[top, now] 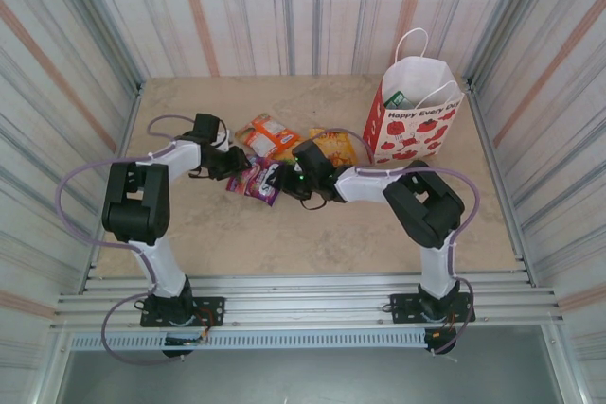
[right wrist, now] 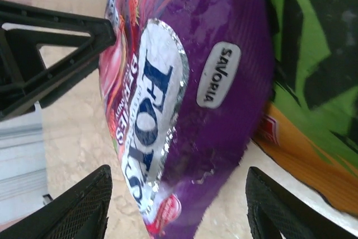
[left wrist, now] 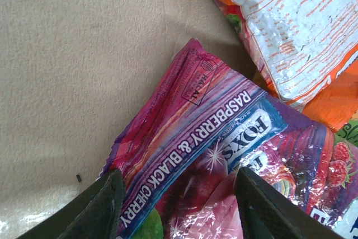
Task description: Place the snacks into the paper bag
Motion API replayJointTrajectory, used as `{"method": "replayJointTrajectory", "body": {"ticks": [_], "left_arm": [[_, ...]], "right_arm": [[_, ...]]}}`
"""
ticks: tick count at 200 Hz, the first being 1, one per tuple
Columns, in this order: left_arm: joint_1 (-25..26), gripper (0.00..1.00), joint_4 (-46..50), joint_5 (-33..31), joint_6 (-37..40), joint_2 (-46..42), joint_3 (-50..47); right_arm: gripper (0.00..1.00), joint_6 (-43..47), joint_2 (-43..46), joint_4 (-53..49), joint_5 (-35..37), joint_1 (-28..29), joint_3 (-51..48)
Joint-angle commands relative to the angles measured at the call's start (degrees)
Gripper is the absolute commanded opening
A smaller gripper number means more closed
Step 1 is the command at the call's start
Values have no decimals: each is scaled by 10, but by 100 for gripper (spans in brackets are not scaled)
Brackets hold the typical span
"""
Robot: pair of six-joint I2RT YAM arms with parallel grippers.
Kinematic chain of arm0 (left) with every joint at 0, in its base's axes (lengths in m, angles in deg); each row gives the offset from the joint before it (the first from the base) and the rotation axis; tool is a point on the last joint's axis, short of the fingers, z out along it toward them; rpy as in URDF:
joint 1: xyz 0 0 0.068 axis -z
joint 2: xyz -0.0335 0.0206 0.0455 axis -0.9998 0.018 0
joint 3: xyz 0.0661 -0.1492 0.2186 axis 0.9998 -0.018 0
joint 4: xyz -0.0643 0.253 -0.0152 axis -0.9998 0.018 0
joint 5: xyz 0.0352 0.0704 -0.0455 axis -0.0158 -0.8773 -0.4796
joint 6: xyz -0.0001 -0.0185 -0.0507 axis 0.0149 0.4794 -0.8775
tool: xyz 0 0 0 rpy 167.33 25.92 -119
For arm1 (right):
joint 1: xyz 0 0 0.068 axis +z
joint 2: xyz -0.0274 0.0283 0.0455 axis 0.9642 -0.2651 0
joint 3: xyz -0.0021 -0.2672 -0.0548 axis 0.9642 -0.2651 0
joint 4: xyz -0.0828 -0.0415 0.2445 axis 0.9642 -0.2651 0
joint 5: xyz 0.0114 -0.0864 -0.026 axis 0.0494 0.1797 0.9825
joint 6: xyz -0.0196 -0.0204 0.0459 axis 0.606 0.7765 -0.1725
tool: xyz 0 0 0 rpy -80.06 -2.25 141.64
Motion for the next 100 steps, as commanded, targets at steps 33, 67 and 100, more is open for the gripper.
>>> {"method": "replayJointTrajectory", "body": {"ticks": [33, 67, 100], "left_arm": [[7, 56, 2, 6, 6, 16, -2], [8, 56, 2, 10, 5, 16, -2], [11, 56, 1, 15, 3, 20, -1]], "right_arm": [[58, -54, -46, 84, -31, -5, 39], [56, -58, -59, 95, -30, -3, 57], [56, -60, -83, 97, -38, -5, 84]]}}
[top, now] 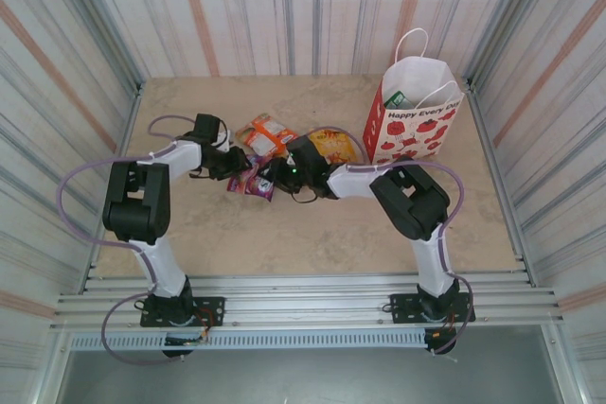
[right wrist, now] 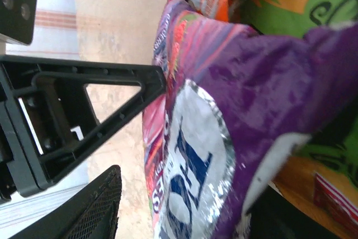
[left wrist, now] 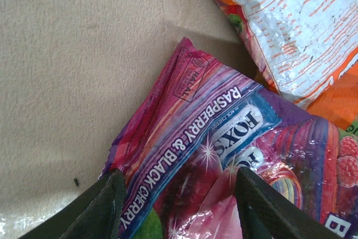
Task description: Place the snacks into the paper bag
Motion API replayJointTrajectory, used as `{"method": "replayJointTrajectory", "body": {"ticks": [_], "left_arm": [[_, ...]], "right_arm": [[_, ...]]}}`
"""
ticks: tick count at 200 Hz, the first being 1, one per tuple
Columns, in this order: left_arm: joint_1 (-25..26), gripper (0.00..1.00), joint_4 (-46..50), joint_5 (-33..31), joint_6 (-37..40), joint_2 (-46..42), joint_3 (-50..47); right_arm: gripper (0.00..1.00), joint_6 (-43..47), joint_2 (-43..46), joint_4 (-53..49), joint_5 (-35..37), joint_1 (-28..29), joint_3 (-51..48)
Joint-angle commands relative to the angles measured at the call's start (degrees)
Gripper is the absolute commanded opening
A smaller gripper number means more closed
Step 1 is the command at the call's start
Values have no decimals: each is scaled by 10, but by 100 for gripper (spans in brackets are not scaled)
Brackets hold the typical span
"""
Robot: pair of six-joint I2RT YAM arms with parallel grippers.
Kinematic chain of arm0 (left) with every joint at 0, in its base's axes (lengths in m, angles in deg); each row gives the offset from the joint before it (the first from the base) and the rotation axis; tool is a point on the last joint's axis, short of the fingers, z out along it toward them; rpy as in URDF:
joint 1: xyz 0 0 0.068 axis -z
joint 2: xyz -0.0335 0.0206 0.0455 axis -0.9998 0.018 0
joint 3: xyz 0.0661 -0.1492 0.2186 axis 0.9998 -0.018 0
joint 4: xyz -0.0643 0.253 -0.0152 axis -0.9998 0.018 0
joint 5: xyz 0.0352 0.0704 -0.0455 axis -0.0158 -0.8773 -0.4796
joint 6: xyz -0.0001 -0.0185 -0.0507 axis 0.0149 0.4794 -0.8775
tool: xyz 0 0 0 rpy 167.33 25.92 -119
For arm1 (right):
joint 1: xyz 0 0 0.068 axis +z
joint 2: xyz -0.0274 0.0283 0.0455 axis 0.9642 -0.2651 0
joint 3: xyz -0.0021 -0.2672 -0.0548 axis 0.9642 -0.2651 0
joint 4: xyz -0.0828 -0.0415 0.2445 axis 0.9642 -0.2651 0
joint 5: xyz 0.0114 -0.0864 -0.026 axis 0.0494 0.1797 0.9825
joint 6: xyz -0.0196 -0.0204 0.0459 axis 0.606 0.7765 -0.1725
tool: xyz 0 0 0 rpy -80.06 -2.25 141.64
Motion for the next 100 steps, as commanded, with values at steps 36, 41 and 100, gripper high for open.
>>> {"method": "replayJointTrajectory", "body": {"ticks": [36, 41, 100], "left_arm": [[14, 56, 5, 19, 2, 17, 2], [14, 56, 6, 20, 2, 16, 2], [20, 56, 19, 17, 0, -14, 10]], "right_arm": [[53, -21, -56, 22, -23, -1, 64], [50, -22, -58, 22, -24, -2, 66], [22, 13, -15, -4, 2, -1, 43]]}}
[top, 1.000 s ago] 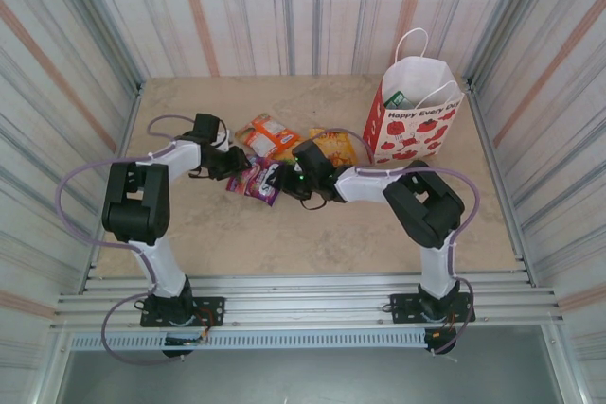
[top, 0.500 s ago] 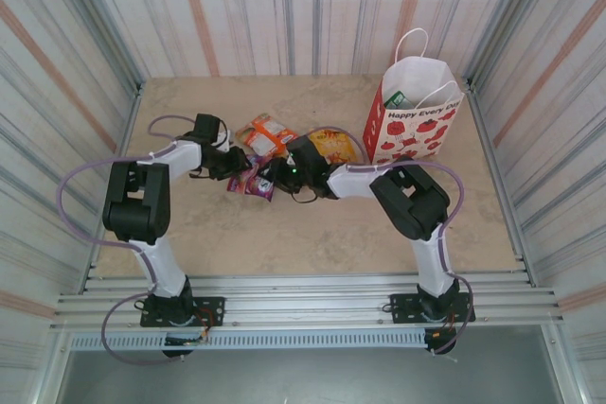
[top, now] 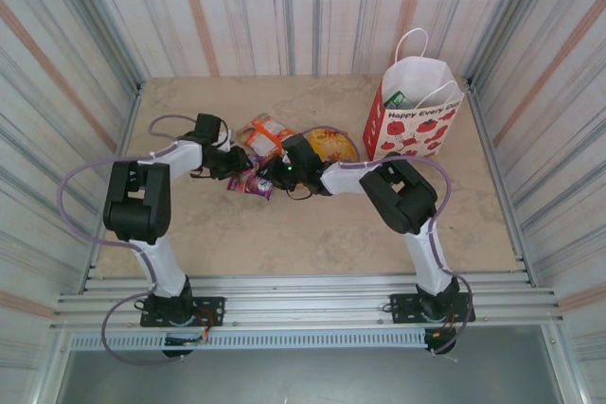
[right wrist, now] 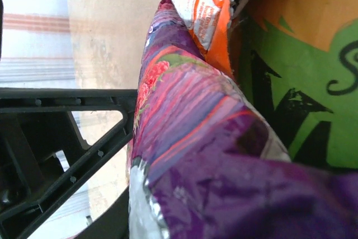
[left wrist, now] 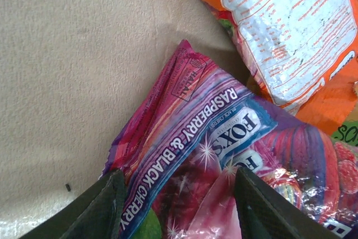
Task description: Place the snacks into the paper bag
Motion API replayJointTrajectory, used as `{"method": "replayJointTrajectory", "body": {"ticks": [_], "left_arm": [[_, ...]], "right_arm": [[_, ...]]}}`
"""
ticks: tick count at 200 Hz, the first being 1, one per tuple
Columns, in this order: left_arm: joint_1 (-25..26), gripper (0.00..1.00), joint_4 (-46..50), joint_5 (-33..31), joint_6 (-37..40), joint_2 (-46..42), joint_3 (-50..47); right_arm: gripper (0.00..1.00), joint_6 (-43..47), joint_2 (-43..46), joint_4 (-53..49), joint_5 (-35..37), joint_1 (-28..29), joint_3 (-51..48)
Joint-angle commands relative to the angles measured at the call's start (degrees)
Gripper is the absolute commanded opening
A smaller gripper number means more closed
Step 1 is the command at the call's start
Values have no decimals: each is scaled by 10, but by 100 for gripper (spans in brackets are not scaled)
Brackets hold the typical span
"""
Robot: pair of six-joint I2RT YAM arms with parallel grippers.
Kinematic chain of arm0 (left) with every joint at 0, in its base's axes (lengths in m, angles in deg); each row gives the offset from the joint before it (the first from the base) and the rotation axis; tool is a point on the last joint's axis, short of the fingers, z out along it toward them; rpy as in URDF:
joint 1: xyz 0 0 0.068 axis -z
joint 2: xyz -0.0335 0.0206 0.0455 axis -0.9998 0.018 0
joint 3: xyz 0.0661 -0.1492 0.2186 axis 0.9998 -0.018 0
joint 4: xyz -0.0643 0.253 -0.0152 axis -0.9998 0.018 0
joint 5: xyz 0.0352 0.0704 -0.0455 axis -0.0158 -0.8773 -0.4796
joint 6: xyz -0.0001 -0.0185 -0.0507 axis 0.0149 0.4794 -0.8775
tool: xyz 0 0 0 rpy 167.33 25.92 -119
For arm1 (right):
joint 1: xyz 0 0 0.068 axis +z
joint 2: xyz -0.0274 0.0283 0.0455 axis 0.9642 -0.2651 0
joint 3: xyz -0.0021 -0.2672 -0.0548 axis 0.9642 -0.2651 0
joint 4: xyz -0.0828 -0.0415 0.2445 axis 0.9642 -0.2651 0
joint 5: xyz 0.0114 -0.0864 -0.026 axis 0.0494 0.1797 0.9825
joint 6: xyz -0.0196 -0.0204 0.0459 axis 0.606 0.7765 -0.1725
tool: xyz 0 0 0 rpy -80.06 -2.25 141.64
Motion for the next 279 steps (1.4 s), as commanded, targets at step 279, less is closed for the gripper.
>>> {"method": "replayJointTrajectory", "body": {"ticks": [279], "left_arm": [[69, 58, 43, 52, 88, -243, 26]], "right_arm": [[7, 988, 353, -713, -81, -431, 403]]}}
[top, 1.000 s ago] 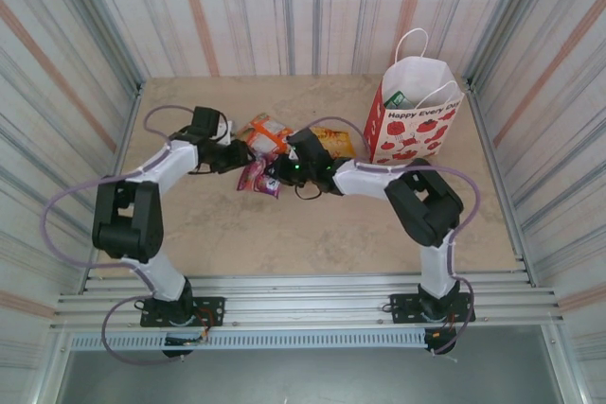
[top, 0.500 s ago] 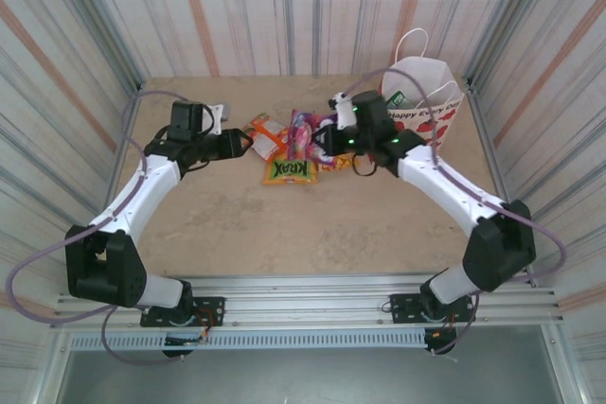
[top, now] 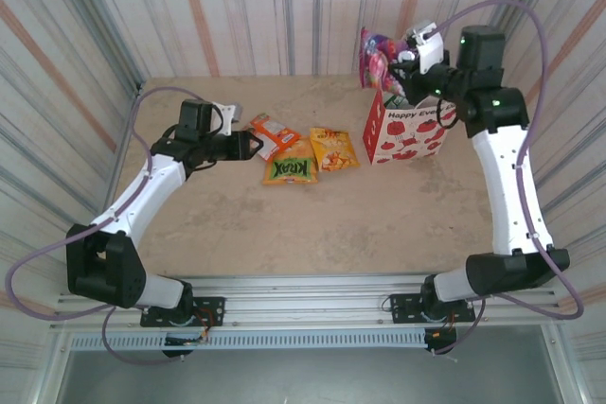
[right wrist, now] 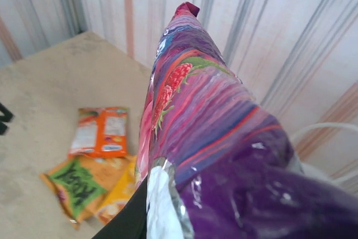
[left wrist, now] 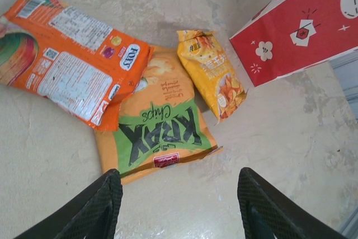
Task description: Place the snacks into the paper bag
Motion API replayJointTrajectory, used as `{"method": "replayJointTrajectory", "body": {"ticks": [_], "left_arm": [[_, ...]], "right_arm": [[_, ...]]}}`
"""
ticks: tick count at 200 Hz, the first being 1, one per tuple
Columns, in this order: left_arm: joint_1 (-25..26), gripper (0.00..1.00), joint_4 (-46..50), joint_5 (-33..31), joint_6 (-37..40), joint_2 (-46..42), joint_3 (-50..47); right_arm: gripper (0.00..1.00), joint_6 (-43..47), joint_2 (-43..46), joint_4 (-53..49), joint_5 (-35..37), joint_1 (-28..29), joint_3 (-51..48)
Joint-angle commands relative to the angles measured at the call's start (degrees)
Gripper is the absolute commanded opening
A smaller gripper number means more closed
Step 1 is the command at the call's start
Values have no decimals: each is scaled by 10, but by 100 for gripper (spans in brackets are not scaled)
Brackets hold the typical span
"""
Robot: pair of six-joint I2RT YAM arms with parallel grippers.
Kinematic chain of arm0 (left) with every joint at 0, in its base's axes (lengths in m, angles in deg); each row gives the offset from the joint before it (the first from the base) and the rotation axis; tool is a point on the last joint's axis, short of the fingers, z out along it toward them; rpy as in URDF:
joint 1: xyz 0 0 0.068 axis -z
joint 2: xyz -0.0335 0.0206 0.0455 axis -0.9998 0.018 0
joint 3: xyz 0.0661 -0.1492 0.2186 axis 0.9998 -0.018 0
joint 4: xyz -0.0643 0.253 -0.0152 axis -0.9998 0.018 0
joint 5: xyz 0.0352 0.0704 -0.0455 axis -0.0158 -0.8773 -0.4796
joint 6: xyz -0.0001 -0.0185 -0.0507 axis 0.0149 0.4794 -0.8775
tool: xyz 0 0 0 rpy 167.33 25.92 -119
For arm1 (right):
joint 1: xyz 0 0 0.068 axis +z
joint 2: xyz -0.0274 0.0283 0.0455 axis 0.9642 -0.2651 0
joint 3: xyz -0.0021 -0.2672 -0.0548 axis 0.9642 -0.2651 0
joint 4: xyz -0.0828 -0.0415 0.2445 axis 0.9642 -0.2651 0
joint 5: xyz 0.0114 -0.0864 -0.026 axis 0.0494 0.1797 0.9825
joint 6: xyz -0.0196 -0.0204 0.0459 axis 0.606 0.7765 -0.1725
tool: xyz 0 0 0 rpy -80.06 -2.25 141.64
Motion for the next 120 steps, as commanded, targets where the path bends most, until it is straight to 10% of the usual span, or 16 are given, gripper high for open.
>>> {"method": "replayJointTrajectory", "body": {"ticks": [1, 120], "left_arm": [[8, 58, 14, 7, 19, 6, 19], [36, 58, 25, -7, 23, 43, 40]], "right_arm": [[7, 122, -41, -76, -4, -35, 53], [9, 424, -215, -266, 208, -64, 259]]}}
